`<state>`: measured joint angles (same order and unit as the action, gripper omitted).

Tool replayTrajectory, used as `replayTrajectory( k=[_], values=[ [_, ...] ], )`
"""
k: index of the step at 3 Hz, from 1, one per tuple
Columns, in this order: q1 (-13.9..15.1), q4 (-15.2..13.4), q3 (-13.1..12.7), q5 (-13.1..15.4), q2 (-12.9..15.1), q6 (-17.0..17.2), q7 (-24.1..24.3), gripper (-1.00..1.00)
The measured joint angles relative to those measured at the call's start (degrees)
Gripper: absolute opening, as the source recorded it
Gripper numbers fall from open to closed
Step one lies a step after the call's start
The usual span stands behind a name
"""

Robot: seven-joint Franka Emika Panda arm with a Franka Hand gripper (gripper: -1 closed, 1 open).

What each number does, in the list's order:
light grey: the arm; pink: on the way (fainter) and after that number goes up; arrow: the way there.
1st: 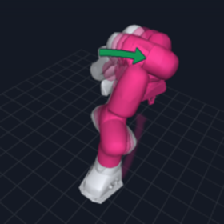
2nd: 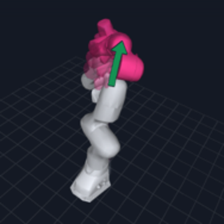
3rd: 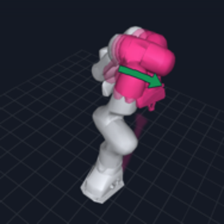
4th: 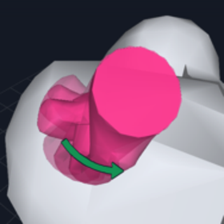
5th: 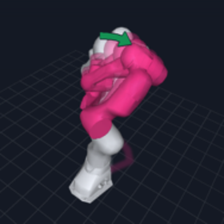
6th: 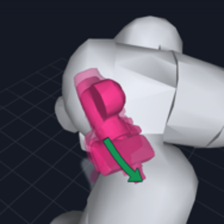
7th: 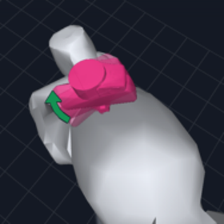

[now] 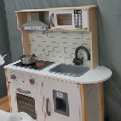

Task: Play with the kitchen

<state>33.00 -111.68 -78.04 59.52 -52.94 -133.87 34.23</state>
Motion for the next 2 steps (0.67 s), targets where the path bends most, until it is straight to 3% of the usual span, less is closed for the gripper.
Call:
replayTrajectory(
  k=[2],
  values=[
    [0.02,3.36,3.69,-8.76,3.01,0.04,-7.08,1.00]
  ],
)
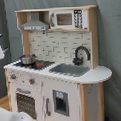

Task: Play with the kitchen

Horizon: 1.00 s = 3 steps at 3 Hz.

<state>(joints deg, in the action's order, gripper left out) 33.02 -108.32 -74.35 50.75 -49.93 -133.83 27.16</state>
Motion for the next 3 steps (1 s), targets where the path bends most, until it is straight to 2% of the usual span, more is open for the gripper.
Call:
replayTrajectory(
  k=[2,3],
  values=[
    [0.05,2.54,0.90,-10.07,4.46,1.23,-5.71,1.00],
    [0.05,3.58,0.89,-15.15,6.94,3.14,-7.93,1.00]
  ],
)
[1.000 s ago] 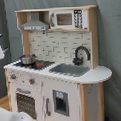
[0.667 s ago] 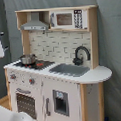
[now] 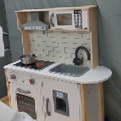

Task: Play with the kitchen

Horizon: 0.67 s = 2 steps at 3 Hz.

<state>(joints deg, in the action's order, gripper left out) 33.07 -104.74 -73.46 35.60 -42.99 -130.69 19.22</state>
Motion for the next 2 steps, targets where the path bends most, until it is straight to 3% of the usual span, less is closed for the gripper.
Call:
replayTrajectory(
  k=[2],
  values=[
    [0.72,2.78,-0.67,-9.68,6.03,3.92,-4.94,1.00]
  ],
)
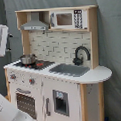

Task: Play with the kitchen

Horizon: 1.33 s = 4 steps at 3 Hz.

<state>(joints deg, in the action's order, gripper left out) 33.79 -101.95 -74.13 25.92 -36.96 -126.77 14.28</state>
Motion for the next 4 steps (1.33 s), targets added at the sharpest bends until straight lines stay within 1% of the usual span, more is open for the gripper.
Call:
replayTrajectory(
  k=[1,2,4],
  values=[
    [1.44,1.51,-1.61,-3.53,3.89,1.67,-1.84,1.00],
    [3.37,3.88,-4.49,-5.89,8.29,4.36,-3.12,1.00],
    [6.96,8.99,-10.11,-7.60,15.69,11.14,-5.47,1.00]
  ],
)
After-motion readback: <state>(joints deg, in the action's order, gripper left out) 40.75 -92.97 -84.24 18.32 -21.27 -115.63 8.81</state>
